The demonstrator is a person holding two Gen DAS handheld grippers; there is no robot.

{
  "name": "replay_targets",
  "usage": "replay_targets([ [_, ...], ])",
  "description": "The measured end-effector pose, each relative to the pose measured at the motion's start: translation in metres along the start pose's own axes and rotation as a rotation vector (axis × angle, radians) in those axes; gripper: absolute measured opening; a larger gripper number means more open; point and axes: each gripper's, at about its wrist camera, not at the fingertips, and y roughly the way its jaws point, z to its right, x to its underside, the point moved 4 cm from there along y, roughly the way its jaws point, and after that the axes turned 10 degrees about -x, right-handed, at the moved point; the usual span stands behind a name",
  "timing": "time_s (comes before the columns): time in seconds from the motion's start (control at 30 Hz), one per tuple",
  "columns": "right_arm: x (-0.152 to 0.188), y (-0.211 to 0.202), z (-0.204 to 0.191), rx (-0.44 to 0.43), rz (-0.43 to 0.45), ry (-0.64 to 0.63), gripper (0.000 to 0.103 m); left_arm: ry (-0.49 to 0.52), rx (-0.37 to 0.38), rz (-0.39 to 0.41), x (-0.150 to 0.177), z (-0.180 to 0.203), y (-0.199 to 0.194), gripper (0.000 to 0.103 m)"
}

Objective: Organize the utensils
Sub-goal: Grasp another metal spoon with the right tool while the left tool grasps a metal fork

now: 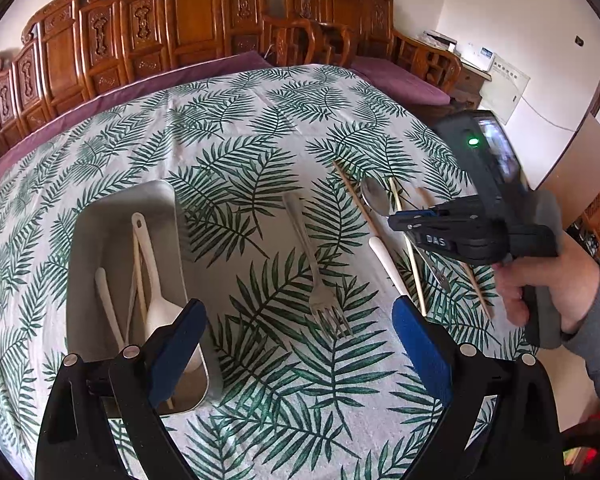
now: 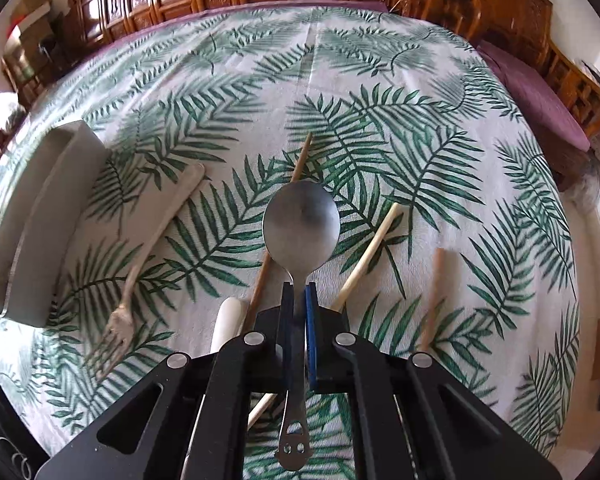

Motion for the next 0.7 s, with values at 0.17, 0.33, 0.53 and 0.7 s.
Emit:
replay_targets([
  [0.17,0.005,-0.030,-0.007,-0.053,0.069,0.022,0.007,-0.006,0.019,-0.049,-0.006,0.010,0.022,0.074],
  [0.33,0.011,-0.046,-0.013,-0.080,0.090,0.014,0.007,0.000,0.023,-0.106,-0.009,0.022,0.050,0.053],
  [0.53,0.019,-0.052,-0.008,-0.089,0.097,0.018,0.007,0.008,-0.014,-0.174,-0.011,0.029,0.086,0.038],
  [0.7,0.026,-0.055,-0.003,-0.091,0.099,0.029,0.007,0.022,-0.041,-0.196,-0.012,0.030,0.099,0.037],
])
